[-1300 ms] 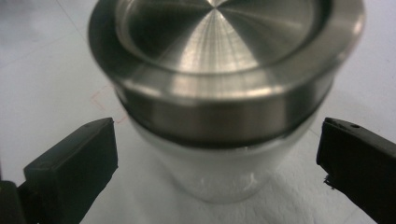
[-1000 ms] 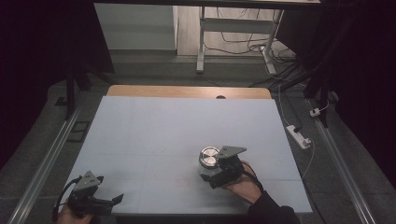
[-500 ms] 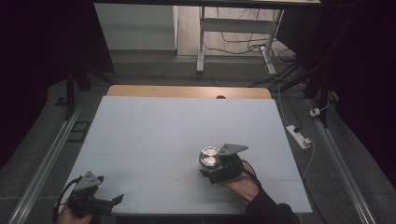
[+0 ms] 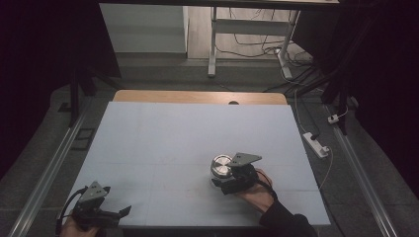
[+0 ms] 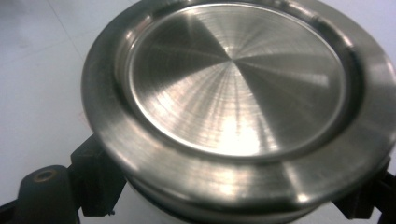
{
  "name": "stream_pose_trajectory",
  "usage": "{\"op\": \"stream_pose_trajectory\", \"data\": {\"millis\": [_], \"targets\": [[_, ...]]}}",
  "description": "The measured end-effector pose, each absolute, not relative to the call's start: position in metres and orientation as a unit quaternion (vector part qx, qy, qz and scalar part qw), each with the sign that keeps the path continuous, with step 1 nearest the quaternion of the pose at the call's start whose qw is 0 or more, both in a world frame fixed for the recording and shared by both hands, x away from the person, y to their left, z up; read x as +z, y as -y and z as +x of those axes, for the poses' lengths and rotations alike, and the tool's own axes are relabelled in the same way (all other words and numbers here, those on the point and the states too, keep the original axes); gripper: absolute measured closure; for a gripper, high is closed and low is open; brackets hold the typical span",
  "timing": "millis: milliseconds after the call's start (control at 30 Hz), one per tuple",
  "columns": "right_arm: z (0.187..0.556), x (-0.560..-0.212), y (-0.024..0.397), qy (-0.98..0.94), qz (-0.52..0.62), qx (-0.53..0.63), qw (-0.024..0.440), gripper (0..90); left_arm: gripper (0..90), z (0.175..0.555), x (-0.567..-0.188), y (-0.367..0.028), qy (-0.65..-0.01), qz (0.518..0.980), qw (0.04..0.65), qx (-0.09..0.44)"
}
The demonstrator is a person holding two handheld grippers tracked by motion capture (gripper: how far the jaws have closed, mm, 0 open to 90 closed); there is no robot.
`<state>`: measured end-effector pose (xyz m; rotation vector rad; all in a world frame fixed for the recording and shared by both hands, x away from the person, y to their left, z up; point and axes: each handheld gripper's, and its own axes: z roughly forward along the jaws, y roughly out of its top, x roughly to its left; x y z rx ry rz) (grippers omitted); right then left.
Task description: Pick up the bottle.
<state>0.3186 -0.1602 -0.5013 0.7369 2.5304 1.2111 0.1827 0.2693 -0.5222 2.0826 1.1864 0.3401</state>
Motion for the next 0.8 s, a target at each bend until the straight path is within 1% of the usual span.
{"op": "stream_pose_trajectory", "data": {"millis": [67, 400, 800], "targets": [[0.319, -0.500, 0.161, -0.865, 0.254, 0.417, 0.116, 14.5, 0.0, 0.183, -0.522, -0.269, -0.460, 0.805, 0.353, 0.131], [0.320, -0.486, 0.161, -0.863, 0.238, 0.427, 0.125, 14.5, 0.0, 0.183, -0.522, -0.269, -0.459, 0.805, 0.352, 0.131], [0.322, -0.472, 0.147, -0.868, 0.218, 0.431, 0.118, 14.5, 0.0, 0.183, -0.522, -0.269, -0.460, 0.804, 0.353, 0.130]]}}
